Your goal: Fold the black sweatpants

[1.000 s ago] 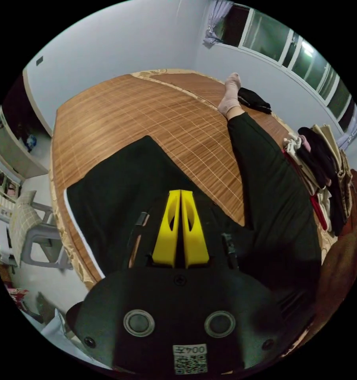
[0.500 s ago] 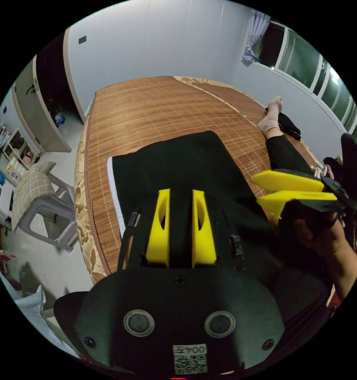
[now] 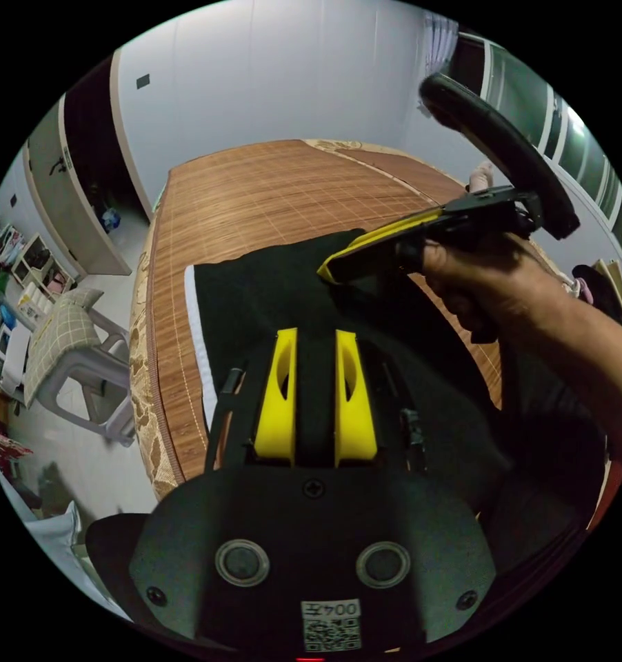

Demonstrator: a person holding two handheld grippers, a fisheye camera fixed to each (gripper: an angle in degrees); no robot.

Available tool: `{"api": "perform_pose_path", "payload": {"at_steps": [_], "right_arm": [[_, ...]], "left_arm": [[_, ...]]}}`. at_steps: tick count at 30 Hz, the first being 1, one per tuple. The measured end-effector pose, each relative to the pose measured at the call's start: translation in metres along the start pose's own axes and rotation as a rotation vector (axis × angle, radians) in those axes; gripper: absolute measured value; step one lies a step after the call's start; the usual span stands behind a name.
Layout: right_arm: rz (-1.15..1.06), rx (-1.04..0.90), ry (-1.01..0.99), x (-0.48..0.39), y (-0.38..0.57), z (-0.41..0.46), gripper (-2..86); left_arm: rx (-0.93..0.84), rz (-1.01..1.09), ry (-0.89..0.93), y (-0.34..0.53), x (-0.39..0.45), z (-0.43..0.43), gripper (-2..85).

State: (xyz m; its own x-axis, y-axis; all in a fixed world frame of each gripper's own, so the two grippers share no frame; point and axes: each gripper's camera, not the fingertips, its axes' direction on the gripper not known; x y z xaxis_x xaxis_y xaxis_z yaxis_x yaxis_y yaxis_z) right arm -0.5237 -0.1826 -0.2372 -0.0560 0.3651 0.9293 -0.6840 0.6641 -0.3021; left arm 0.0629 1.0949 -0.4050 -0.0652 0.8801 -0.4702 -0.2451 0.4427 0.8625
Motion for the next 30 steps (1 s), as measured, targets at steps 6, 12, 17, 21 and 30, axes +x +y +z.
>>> {"api": "perform_pose_path", "payload": {"at_steps": [6, 12, 17, 21, 30], "right_arm": [[0.0, -0.156, -0.029, 0.024, -0.031, 0.029, 11.3], [-0.009, -0.267, -0.072, 0.046, -0.048, 0.046, 11.2], [-0.003, -0.244, -0.077, 0.058, -0.04, 0.048, 11.3], [0.022, -0.125, -0.127, 0.07, -0.014, 0.031, 12.7], [0.035, -0.178, -0.111, 0.059, 0.102, 0.014, 14.2]], "left_arm": [[-0.001, 0.013, -0.004, 0.007, -0.001, 0.003, 8.7], [0.003, 0.007, 0.004, 0.014, -0.005, 0.003, 8.7], [0.008, 0.012, -0.01, 0.019, -0.005, 0.004, 8.3], [0.015, -0.003, -0.001, 0.024, -0.009, 0.004, 7.8], [0.015, 0.019, -0.036, 0.031, -0.001, 0.004, 7.7]]}}
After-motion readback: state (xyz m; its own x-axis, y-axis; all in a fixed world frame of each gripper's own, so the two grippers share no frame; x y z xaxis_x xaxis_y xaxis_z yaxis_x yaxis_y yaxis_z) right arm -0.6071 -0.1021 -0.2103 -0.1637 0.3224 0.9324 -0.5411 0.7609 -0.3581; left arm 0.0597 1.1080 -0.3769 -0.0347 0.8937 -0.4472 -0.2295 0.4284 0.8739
